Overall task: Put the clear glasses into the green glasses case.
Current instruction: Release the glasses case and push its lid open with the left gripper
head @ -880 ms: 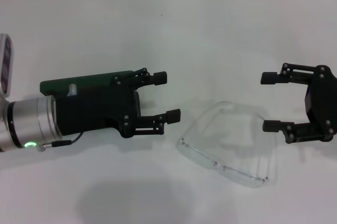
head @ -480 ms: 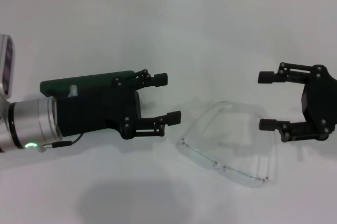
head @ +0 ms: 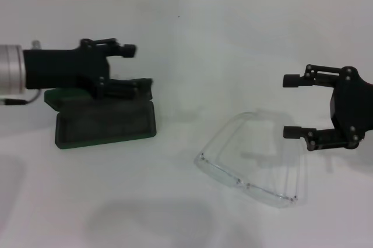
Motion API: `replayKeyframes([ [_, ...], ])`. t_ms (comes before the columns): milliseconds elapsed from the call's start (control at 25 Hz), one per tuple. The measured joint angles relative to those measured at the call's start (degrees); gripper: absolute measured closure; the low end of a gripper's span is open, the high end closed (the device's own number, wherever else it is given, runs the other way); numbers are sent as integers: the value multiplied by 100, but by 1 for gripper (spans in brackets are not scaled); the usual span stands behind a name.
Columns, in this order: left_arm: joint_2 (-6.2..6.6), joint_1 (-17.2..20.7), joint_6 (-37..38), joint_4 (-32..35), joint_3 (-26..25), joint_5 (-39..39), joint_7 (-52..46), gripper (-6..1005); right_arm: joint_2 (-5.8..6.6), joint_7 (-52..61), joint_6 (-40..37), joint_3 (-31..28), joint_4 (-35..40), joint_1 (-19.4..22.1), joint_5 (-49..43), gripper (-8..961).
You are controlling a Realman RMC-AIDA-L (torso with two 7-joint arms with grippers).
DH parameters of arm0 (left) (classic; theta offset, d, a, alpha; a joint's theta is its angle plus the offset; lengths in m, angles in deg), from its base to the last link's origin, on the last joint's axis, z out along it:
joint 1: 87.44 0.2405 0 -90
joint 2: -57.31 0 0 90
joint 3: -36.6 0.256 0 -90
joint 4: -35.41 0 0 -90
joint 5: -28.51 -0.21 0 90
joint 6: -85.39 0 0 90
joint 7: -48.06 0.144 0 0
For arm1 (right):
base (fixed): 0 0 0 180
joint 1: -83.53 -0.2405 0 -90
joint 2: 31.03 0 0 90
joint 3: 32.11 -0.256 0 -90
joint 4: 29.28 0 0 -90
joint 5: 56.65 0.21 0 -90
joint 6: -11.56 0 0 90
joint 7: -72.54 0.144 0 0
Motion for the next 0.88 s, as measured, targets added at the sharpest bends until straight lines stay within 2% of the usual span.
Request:
replayKeyframes([
  [80,-102,-153,-17,-554,4,-245,-84,113,-5,9,25,0,39,-5,-41,161],
  [360,-89,-179,-309,-863,9,-755,-105,132,-9,-15,53,-16,67,-35,-114,162],
  [680,-121,-262,-1387,-681,9,-1273,-138,205,-34,-29,138,5,90,-125,-150,162],
  [880,-126,-362,-1542,-568,8,-1533,-148,202,-78,-30,155,-17,146,-117,-254,163],
])
